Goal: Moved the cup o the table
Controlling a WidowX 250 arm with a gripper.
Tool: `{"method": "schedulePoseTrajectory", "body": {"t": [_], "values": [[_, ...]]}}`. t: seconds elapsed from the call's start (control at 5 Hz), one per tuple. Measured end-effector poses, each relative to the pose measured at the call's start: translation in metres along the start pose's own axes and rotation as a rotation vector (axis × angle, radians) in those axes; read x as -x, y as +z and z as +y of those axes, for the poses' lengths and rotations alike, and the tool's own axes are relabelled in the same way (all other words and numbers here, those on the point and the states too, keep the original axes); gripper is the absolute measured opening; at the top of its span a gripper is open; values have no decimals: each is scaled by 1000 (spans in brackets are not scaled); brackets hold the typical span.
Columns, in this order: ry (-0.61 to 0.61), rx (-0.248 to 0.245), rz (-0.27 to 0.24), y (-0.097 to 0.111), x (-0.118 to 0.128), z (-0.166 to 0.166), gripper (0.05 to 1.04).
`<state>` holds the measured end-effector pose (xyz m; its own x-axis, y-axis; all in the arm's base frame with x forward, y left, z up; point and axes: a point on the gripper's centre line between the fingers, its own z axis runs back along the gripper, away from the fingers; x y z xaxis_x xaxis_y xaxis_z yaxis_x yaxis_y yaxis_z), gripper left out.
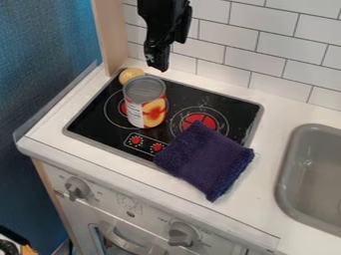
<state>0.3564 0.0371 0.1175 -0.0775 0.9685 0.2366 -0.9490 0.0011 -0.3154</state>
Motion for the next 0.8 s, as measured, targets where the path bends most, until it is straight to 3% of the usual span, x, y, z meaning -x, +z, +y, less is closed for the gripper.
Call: {"method": "schedulePoseTrajectory", "body": {"t": [0.2, 0.4, 0.8], "values": [[1, -37, 1, -11, 2, 4, 999], [91, -99, -18, -14, -8, 14, 999], [394, -176, -80, -24, -60, 36, 999]]}}
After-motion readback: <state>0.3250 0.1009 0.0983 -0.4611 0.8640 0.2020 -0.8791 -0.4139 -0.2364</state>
